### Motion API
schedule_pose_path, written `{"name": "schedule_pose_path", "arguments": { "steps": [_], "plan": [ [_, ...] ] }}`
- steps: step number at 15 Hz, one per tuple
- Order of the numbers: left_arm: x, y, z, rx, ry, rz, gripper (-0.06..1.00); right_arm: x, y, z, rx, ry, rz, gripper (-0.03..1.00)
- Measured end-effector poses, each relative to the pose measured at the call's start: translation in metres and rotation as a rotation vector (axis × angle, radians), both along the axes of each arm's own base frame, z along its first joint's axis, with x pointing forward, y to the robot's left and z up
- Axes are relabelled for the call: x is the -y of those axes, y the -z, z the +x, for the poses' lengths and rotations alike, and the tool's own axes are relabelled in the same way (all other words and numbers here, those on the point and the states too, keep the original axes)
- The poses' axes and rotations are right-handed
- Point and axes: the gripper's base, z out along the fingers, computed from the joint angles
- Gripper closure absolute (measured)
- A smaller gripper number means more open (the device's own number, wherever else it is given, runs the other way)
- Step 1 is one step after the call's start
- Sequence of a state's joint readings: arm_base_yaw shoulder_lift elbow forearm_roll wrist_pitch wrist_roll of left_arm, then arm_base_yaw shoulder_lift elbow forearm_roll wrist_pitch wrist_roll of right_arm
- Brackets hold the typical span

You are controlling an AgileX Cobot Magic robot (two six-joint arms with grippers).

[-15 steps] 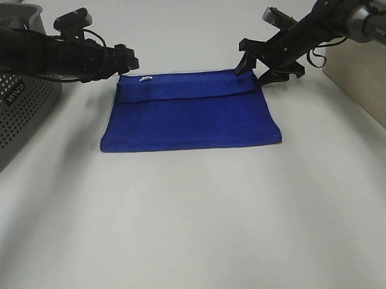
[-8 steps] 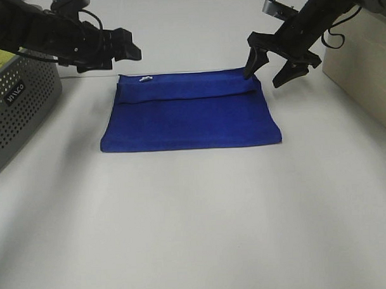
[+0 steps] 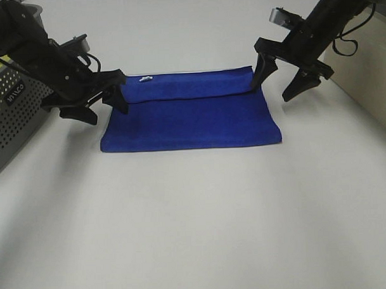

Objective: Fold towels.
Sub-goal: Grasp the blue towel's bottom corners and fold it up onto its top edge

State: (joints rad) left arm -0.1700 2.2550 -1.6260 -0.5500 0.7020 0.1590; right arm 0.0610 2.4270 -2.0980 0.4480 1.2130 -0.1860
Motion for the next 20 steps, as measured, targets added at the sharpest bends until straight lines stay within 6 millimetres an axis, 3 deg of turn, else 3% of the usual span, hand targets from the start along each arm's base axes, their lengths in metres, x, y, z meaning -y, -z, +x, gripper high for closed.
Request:
{"name": "schedule_pose_path", "arguments": {
  "steps": [2,3,5,11,13,16,17,20],
  "plan": [
    [-0.001,0.013,-0.010,-0.048,-0.013,0.000,0.26,0.004,0.015,-0.014,-0.071,-0.022,-0.002,0.21],
    [-0.002,0.017,-0.010,-0.041,-0.028,0.002,0.26,0.005,0.037,-0.025,-0.128,-0.013,0.002,0.21],
    [-0.003,0.017,-0.008,-0.020,-0.042,0.002,0.26,0.005,0.049,-0.026,-0.106,0.016,0.015,0.21],
    [0.008,0.034,-0.006,-0.028,-0.067,-0.032,0.27,0.002,0.054,-0.023,-0.038,0.044,0.031,0.24],
    [0.017,0.037,-0.008,-0.028,-0.039,-0.031,0.38,-0.006,0.061,-0.022,-0.033,0.042,0.036,0.40],
    [0.015,0.043,-0.009,-0.058,-0.035,-0.029,0.88,-0.005,0.067,-0.021,-0.042,0.077,0.019,0.86],
    [0.013,0.043,-0.010,-0.069,-0.033,-0.031,0.93,-0.004,0.066,-0.021,-0.050,0.080,0.017,0.96],
    [0.011,0.037,-0.016,-0.099,0.017,-0.008,0.94,-0.003,0.062,-0.036,-0.095,0.063,0.003,0.97]
  ]
}}
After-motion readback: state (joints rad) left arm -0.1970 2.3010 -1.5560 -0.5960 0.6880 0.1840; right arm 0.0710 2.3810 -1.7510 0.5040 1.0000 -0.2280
